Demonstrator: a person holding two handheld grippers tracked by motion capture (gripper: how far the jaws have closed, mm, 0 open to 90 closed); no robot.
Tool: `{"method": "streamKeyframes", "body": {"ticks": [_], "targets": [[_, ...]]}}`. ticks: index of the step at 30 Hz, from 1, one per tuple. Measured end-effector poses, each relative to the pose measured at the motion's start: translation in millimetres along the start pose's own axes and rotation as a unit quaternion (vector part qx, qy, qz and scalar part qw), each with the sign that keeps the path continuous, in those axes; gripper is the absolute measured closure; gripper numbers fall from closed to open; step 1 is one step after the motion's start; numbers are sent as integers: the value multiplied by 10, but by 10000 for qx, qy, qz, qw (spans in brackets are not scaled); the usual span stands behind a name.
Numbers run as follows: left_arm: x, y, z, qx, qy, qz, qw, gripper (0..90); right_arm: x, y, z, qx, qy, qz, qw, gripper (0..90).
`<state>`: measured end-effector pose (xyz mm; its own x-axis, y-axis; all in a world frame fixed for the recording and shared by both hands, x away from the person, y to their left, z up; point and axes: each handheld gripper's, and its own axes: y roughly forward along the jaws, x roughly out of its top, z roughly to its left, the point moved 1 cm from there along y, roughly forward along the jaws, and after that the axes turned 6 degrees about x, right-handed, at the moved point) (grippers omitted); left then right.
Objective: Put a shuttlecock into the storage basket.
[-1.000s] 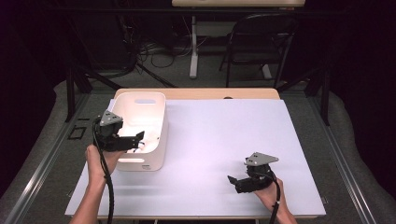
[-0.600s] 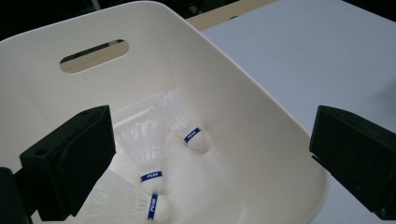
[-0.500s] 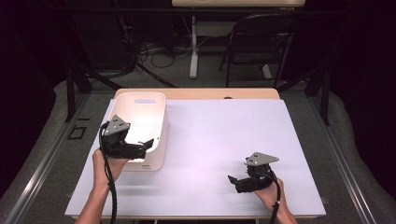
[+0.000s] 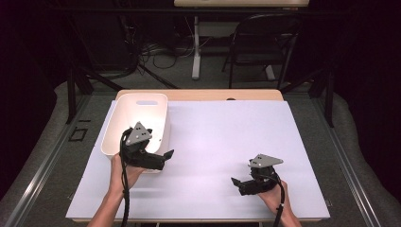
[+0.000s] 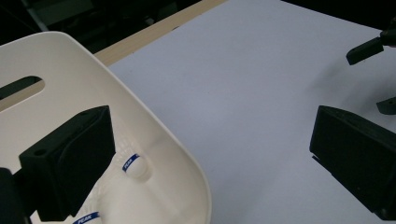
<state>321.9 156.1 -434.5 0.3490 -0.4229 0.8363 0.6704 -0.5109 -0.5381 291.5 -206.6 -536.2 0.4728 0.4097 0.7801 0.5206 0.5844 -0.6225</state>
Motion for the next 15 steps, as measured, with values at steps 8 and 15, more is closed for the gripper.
{"method": "streamKeyframes", "body": {"ticks": [8,15], "targets": [[40,70,-156,-178,124,-48,9998,0,0,-2,5,1,11,-1,10000,44],[68,141,-340,-359,367,-160,9986,0,-1,-4,-2,-6,6,-10,10000,44]]}}
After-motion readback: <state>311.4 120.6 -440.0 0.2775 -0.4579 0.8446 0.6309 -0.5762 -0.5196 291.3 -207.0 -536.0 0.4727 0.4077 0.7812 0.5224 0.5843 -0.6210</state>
